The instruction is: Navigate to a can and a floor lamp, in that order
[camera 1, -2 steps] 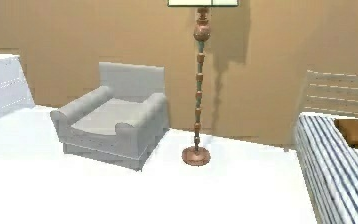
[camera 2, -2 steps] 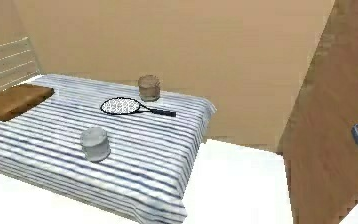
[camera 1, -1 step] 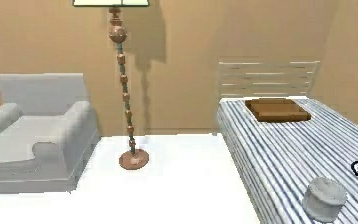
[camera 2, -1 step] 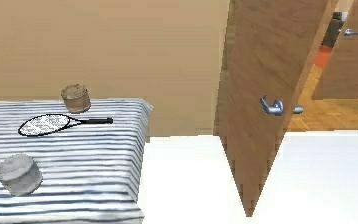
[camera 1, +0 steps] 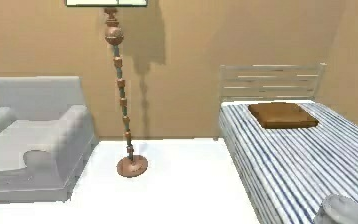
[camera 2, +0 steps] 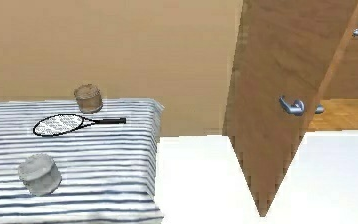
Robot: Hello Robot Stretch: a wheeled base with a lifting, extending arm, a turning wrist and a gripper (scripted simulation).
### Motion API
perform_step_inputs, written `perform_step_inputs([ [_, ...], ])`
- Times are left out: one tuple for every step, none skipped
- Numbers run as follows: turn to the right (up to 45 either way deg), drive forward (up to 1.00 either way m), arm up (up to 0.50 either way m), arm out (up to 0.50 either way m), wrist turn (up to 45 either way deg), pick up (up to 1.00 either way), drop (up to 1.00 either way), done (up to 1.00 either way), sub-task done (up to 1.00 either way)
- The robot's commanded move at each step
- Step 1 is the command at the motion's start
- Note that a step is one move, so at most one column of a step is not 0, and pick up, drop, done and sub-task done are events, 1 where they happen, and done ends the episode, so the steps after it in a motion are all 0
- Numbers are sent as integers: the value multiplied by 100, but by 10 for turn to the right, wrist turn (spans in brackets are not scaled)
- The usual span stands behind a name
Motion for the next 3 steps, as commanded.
perform_step_inputs([
  [0, 95, 0, 0, 0, 0, 0, 0, 0],
  [-330, 0, 0, 0, 0, 0, 0, 0, 0],
  [0, 0, 0, 0, 0, 0, 0, 100, 0],
])
